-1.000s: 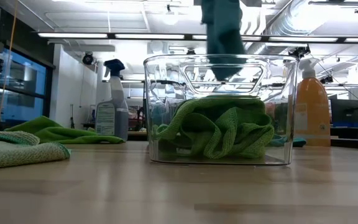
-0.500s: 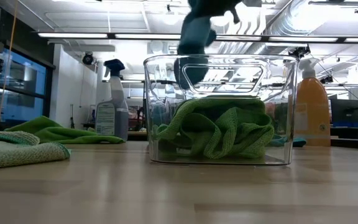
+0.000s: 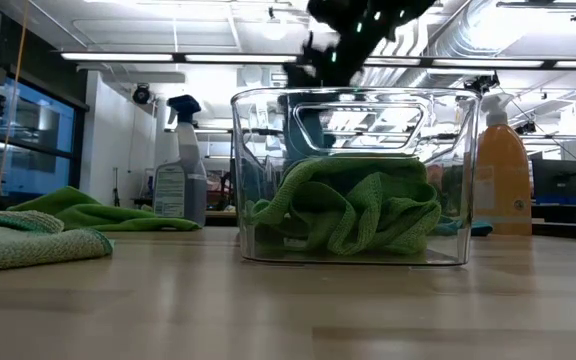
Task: Sort microfiber towel by color & place in baskets
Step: Put the blue microfiber towel into the blue bin
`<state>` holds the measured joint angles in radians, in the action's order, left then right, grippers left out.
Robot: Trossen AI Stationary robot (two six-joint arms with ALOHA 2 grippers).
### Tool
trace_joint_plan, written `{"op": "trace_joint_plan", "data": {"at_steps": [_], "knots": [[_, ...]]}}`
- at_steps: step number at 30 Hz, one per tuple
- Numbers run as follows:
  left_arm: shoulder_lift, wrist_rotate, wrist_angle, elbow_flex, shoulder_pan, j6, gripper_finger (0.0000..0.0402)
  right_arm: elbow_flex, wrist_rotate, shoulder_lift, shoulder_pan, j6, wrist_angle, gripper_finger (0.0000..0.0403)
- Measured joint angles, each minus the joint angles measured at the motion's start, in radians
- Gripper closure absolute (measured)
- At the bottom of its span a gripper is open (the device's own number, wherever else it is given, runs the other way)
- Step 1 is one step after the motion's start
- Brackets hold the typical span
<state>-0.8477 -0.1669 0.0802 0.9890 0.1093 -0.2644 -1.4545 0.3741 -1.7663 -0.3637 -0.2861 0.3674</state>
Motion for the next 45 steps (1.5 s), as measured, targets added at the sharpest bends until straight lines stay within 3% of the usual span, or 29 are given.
{"op": "trace_joint_plan", "data": {"at_steps": [8,14,21,29,33,38,45], "knots": [[0.005,0.000,0.004,0.000,0.001,0.006,0.0196,0.031,-0.014,-0.121,-0.008,-0.191,0.053,0.0403],[0.005,0.000,0.004,0.000,0.001,0.007,0.0196,0.031,-0.219,-0.226,-0.037,-0.298,0.049,0.0403],[0.023,0.000,0.003,0.000,0.001,0.007,0.0196,0.027,-0.235,-0.270,-0.043,-0.301,0.049,0.0381],[0.065,0.000,0.007,0.000,0.001,0.006,0.0196,-0.029,-0.256,-0.236,-0.052,-0.308,0.113,0.0298],[0.074,0.000,0.007,0.000,0.001,0.007,0.0196,-0.104,-0.272,-0.235,-0.059,-0.314,0.239,0.0239],[0.074,0.000,0.006,0.000,0.001,0.039,0.0196,-0.222,-0.257,-0.235,-0.067,-0.201,0.399,0.0172],[0.072,0.000,0.005,0.000,0.001,0.039,0.0196,-0.411,-0.212,-0.234,-0.089,-0.046,0.588,0.0136]]}}
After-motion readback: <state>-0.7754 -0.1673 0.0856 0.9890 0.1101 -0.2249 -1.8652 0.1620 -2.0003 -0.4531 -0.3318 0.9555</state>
